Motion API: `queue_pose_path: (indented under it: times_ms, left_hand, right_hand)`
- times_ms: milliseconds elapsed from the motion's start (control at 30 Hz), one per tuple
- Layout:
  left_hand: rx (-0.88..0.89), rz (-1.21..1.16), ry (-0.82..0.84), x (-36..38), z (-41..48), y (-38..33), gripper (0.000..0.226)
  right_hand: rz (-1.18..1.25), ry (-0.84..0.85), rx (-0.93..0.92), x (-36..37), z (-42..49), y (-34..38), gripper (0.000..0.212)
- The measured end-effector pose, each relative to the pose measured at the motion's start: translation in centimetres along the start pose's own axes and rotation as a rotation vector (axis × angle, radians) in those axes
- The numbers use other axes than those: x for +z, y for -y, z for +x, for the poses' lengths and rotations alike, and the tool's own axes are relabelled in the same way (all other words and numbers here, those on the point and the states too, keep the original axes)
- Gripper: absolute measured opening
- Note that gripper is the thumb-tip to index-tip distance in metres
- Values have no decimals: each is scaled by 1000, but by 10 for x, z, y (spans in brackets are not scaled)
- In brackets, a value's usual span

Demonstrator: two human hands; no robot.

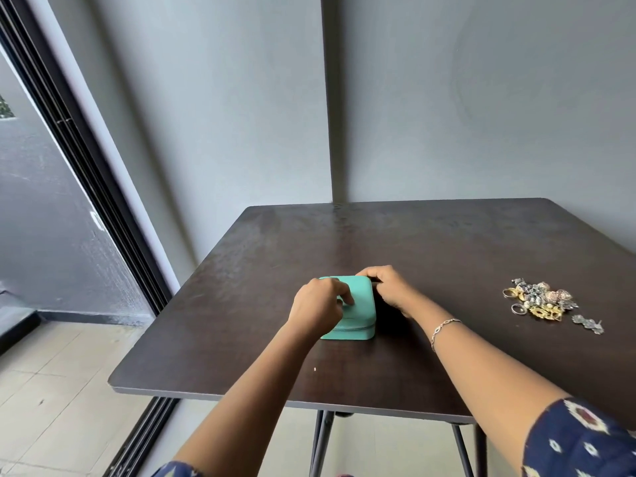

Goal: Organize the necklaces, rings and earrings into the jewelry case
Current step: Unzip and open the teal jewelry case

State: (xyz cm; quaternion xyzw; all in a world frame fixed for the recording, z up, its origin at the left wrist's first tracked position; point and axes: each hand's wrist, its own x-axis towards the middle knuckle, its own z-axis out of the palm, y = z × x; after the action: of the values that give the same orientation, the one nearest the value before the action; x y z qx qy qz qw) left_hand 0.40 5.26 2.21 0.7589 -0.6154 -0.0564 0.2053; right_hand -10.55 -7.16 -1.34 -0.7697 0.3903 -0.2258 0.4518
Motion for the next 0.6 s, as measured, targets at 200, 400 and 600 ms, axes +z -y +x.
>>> queue_pose_path:
  times_ms: [200, 400, 600]
  left_hand:
    - [-36, -8, -25, 1, 1, -4, 29]
    - [-37, -4, -13, 0, 1, -5, 20]
    - [-43, 0, 2, -1, 1, -6, 21]
  right_hand:
    - [-98, -65, -8, 0, 9, -6, 42]
    - [-222, -247, 8, 4, 3, -3, 31]
    - [-146, -331, 37, 4, -3, -9, 23]
